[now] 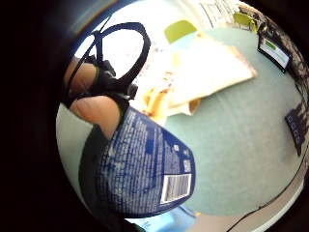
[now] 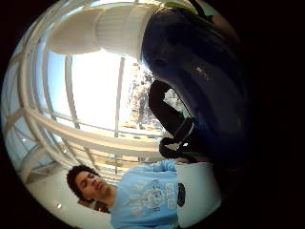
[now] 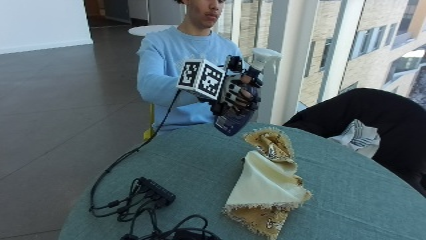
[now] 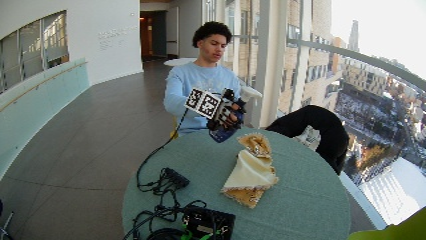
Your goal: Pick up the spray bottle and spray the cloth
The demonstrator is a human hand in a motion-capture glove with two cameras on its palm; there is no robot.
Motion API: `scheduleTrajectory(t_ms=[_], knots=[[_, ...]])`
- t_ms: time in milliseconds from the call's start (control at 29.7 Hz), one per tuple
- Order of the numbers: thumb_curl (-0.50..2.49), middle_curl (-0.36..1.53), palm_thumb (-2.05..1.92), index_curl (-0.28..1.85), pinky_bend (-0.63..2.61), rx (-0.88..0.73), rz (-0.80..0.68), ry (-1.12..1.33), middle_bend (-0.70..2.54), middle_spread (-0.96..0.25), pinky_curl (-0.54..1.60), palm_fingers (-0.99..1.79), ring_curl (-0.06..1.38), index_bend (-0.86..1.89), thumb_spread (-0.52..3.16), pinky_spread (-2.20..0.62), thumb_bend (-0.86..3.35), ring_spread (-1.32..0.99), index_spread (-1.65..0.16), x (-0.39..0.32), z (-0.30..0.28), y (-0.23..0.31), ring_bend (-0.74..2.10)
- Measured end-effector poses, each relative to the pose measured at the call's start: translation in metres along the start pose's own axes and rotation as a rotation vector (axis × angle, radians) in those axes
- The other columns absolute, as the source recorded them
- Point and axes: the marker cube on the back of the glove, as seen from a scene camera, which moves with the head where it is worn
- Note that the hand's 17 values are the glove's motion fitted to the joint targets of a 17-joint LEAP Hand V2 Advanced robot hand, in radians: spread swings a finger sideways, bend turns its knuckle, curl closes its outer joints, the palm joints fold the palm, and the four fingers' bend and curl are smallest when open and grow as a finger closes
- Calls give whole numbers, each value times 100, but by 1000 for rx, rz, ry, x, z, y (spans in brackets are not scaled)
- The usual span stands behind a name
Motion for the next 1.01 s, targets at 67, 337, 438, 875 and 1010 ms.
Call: scheduleTrajectory(t_ms=[67, 337, 438, 875, 1010], knots=[[74, 46, 86, 20, 35, 20, -68, -45, 25, -7, 37, 95, 38, 8, 76, 16, -2, 2, -30, -12, 15, 0, 51], [74, 46, 85, 19, 33, 44, -227, -172, 27, -7, 37, 91, 38, 8, 79, 15, -2, 1, -32, -44, 91, -8, 49], [74, 46, 86, 19, 32, 38, -247, -206, 28, -6, 36, 89, 38, 8, 81, 14, -2, 1, -32, -47, 119, -11, 49], [72, 45, 88, 20, 29, -29, -275, -187, 28, -6, 36, 83, 37, 9, 87, 12, -2, -1, -34, -38, 197, -19, 46], [72, 45, 89, 20, 29, -28, -263, -180, 27, -6, 36, 83, 37, 10, 88, 11, -2, -1, -34, -32, 205, -20, 46]])
